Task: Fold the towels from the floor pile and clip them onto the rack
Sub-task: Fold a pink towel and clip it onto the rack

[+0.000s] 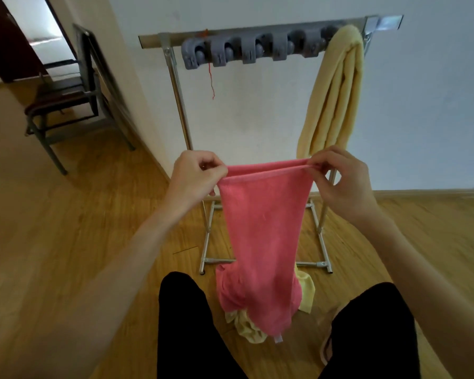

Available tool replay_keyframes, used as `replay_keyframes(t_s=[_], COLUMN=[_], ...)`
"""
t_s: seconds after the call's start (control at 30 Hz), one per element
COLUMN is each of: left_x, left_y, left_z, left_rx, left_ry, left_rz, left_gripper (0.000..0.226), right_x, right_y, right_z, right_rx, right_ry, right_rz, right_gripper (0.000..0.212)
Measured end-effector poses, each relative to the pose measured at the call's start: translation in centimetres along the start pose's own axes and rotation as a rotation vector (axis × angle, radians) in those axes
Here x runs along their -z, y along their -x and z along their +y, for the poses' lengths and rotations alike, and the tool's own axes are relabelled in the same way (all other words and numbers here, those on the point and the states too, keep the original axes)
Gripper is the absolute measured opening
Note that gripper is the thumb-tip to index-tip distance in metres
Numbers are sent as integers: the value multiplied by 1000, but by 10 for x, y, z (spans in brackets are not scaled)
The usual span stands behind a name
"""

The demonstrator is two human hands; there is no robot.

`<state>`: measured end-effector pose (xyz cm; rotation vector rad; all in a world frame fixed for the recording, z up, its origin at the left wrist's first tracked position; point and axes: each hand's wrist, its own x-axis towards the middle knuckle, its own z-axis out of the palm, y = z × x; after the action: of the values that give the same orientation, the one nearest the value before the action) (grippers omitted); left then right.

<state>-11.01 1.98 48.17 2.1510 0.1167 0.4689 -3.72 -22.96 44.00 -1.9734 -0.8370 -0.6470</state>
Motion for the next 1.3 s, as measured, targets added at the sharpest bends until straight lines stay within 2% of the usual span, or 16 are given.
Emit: replay_keyframes(t_s=[0.1,0.2,0.37,0.43,0.6,0.7,0.87,1.0,1.07,1.17,1.3], left_x=[-3,-8,-15,-16,-18,-19,-25,-29,-30,-34,-36], left_y=[-4,0,18,24,20,18,14,11,12,9,5], left_z=[-1,-1,5,3,2,6,9,7,2,-5,-12], left_rx=[13,-67,-196,-268,-302,-349,-563,-781,-890,-1028,-1056], left_ry=[-154,-197,-189,-258,-415,-448,-467,-480,-528,-601,-669], left_rz=[-191,-299,-694,-811,-948,-1022,-1057,-884,-746,-608,-686], left_gripper=[21,27,53,60,47,47,58,30,15,8,11], right_x=[-3,-8,-13,-16,-18,-21,-27,-25,-22,-19,-19], right_y=[-1,1,2,3,4,4,6,9,10,13,19], right_z=[3,5,10,8,5,5,4,6,8,12,11], right_rx=[-89,-177,-247,-242,-234,-235,-254,-242,-254,-283,-306], right_ry=[-22,-78,-116,-119,-129,-115,-103,-94,-89,-81,-66], right_rz=[12,32,-4,-42,-89,-102,-135,-116,-101,-95,-135], right_gripper=[22,32,35,35,36,34,33,25,21,20,22])
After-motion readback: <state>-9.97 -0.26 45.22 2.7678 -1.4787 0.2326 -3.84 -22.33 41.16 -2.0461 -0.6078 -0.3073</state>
